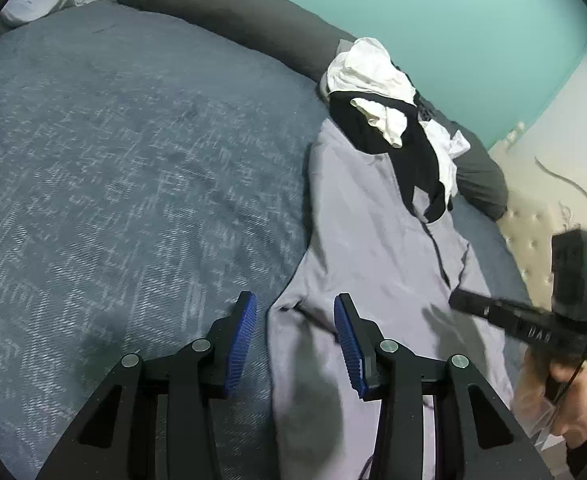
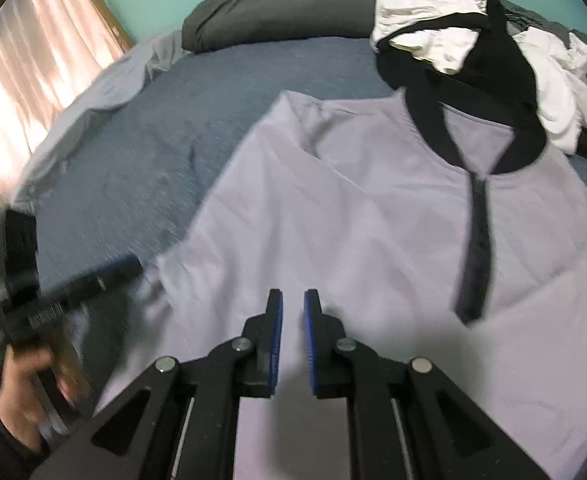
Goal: Fold clothes
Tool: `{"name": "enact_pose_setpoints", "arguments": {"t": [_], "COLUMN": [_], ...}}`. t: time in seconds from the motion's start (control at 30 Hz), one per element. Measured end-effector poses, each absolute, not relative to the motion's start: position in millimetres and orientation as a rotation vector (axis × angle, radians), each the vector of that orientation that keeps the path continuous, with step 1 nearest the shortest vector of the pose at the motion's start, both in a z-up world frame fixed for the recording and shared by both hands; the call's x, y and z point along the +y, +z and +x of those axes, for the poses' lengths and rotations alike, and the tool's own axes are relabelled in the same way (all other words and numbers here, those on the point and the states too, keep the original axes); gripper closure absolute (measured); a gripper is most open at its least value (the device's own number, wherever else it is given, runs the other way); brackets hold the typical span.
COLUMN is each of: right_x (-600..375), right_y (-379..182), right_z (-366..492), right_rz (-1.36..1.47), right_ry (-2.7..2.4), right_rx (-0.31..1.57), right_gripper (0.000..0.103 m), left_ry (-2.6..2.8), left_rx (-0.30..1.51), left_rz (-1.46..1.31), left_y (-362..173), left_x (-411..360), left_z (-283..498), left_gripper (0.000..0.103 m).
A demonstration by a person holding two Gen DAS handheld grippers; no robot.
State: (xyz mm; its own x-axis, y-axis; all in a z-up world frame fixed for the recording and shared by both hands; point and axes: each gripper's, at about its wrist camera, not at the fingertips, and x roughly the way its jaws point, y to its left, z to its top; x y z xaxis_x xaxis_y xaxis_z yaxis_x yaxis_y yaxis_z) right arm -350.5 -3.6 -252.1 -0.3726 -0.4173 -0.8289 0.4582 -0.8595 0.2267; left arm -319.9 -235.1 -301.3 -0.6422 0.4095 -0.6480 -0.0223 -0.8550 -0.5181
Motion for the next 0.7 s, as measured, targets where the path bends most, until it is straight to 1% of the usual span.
{"name": "enact_pose_setpoints", "arguments": {"t": [0.23, 0.27, 0.3, 0.33, 0.37, 0.5, 0.63, 0.7], "right_x": [23.1, 24.5, 25.0, 25.5, 25.9, 22.2, 11.4, 3.9], "right_y": [-250.0, -250.1, -250.8, -251.5, -252.6, -256.8, -251.3, -246.9], "right_z": [-352.7, -352.8, -353.0, -353.2, -353.5, -359.4, -376.3, -389.0], "right_rz": [1.343, 1.343, 1.345, 1.347, 1.351, 1.363, 1.339, 1.326], "right_ry": [-2.264, -2.268, -2.269, -2.27, -2.272, -2.274, -2.272, -2.275], "right_rx": [0.076, 0.083, 0.084, 0.084, 0.086, 0.084, 0.03, 0.013], "right_gripper": [0.093, 0.093, 0.093, 0.093, 0.093, 0.093, 0.093, 0.092], "left_ry": [2.519, 2.519, 2.518, 2.517, 2.517, 2.513, 2.509, 2.479], "left_rx": [-0.726, -0.735, -0.743, -0.752, -0.761, -0.796, -0.832, -0.905], "left_rz": [-1.162, -1.157, -1.151, -1.146, -1.14, -1.119, -1.097, -1.098], "left_y": [-307.1, -307.8, -308.5, -309.2, -309.9, -312.6, -315.5, -320.7], "left_x": [-230.1, -231.2, -232.3, -233.3, -234.4, -238.7, -243.1, -248.5], "left_z": [-330.3, -329.9, -329.5, -329.1, -328.6, -326.9, -325.2, -325.5], "left_gripper": [0.06, 0.067, 0.079, 0.086, 0.09, 0.092, 0.092, 0.092]}}
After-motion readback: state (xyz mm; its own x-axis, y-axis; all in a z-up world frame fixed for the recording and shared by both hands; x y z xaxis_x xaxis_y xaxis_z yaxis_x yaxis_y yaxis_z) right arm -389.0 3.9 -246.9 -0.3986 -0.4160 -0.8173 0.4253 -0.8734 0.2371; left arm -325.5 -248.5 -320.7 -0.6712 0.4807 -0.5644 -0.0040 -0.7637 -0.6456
